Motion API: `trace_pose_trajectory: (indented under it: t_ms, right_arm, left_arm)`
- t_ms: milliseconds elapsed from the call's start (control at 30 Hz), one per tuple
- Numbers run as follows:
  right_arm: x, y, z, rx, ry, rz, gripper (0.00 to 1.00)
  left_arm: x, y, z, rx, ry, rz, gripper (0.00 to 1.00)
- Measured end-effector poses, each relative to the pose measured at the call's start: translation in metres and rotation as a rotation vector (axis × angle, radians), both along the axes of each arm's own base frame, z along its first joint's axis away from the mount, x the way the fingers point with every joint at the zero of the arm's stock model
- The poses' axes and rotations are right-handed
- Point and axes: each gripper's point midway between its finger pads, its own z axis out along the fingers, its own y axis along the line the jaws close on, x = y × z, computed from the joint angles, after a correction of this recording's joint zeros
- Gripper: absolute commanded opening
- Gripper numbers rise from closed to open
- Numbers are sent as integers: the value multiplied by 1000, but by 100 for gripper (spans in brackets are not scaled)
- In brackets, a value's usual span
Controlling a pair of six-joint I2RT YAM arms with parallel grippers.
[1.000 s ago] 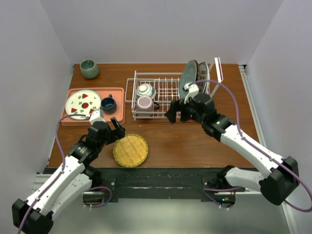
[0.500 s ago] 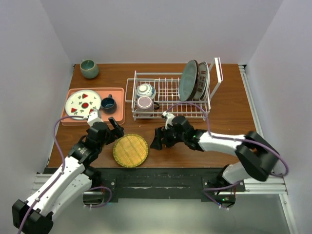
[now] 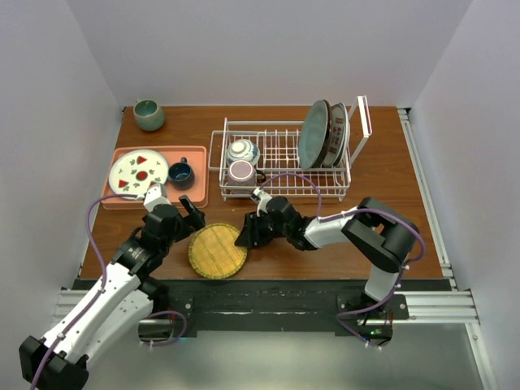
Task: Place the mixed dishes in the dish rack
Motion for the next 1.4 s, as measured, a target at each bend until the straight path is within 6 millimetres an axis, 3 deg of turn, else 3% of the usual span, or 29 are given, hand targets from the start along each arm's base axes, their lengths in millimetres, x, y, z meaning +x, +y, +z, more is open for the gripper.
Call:
trace_pose_trajectory:
  t_ms: [300, 500, 700, 1033, 1233, 1400]
  right_arm:
    - [6, 0, -7, -14, 31, -62, 0]
    - [9, 0, 8, 8, 35, -99, 0]
    - [12, -13, 18, -46, 6, -147, 0]
    - [16, -55, 61, -148, -109, -226, 0]
    - [20, -63, 97, -136, -175, -246, 0]
    - [20, -69, 115, -137, -210, -252, 0]
  left_arm:
    - [0, 1, 0, 0, 0, 3, 100]
    - [0, 0, 0, 0, 2, 1, 100]
    - [-2, -1, -7, 2, 21, -8, 100]
    - [-2, -16, -14, -18, 41, -88, 97]
    - [-2, -25, -23, -13, 81, -138, 96]
    - [-1, -29, -21, -24, 71, -157, 96]
